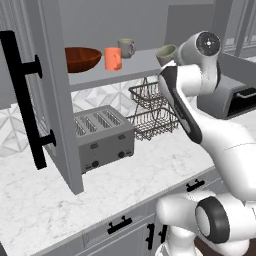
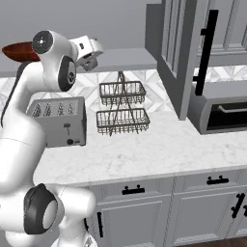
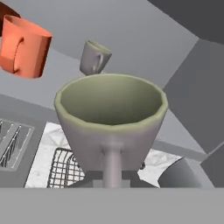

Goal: Gather all objects into one cabinet and sort the glasses and bowls to opposite sides.

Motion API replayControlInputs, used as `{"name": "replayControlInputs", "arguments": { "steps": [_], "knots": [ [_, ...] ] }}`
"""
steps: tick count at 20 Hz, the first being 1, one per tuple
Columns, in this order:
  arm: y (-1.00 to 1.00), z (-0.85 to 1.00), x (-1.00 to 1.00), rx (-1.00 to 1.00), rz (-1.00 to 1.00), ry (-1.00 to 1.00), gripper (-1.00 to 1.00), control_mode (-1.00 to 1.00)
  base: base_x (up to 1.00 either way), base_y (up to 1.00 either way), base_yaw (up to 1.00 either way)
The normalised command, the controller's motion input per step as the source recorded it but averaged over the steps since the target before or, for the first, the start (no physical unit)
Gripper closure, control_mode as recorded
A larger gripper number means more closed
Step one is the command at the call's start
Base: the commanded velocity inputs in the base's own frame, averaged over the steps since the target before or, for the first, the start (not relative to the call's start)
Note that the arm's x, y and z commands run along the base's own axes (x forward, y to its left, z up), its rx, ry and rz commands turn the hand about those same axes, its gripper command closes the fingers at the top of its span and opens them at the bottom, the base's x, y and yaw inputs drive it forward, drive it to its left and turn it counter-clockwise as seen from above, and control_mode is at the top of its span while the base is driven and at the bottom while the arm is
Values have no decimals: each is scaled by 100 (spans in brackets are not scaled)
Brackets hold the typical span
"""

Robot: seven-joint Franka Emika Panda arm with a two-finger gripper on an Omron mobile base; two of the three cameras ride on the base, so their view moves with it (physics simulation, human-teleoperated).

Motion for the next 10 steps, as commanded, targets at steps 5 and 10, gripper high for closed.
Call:
{"name": "replayControlInputs", "arguments": {
  "steps": [5, 10],
  "knots": [
    [-3, 14, 89, 12, 0, 47, 100, -100, 0, 0, 0],
    [-1, 22, 46, 3, 0, 36, 100, -100, 0, 0, 0]
  ]
}}
